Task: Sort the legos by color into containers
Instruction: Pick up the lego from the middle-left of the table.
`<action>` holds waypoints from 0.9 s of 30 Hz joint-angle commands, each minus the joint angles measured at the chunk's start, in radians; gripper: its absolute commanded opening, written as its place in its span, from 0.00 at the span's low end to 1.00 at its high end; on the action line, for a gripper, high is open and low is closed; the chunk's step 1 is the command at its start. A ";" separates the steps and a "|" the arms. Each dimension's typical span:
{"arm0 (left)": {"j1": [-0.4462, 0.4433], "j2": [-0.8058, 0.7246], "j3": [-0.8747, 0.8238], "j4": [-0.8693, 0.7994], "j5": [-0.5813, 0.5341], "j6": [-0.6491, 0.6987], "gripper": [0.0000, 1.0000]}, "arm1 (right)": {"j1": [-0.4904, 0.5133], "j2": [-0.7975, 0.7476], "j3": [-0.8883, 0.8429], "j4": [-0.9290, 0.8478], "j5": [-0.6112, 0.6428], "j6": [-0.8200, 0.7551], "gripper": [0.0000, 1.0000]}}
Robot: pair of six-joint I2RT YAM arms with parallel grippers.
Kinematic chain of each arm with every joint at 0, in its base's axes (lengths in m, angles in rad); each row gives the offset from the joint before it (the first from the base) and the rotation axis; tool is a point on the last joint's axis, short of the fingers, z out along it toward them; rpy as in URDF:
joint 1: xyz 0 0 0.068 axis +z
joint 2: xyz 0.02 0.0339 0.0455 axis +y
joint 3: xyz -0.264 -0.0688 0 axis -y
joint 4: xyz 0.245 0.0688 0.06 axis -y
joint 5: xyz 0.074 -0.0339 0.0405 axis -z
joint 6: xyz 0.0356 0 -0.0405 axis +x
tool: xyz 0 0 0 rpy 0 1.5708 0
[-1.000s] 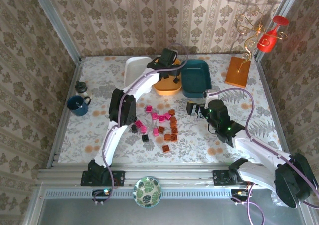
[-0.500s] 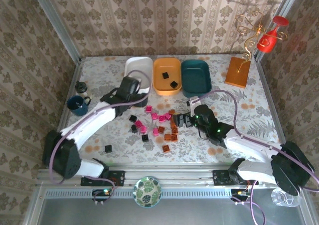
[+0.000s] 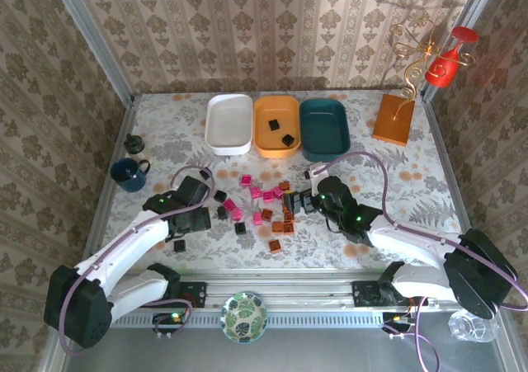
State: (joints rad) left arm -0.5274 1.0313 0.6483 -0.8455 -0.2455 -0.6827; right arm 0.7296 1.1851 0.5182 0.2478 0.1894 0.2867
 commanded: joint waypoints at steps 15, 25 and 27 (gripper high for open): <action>0.125 0.136 -0.092 0.028 0.066 -0.090 0.72 | -0.022 -0.098 -0.043 -0.018 0.055 0.019 1.00; 0.148 0.173 -0.102 0.048 0.188 -0.077 0.60 | -0.054 -0.134 -0.062 -0.016 0.052 0.038 1.00; 0.128 0.172 -0.099 0.043 0.189 -0.087 0.55 | -0.056 -0.135 -0.065 -0.012 0.050 0.041 1.00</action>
State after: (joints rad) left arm -0.3809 1.1995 0.5537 -0.7914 -0.0963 -0.7475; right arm 0.6785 1.0683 0.4641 0.2363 0.2192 0.3069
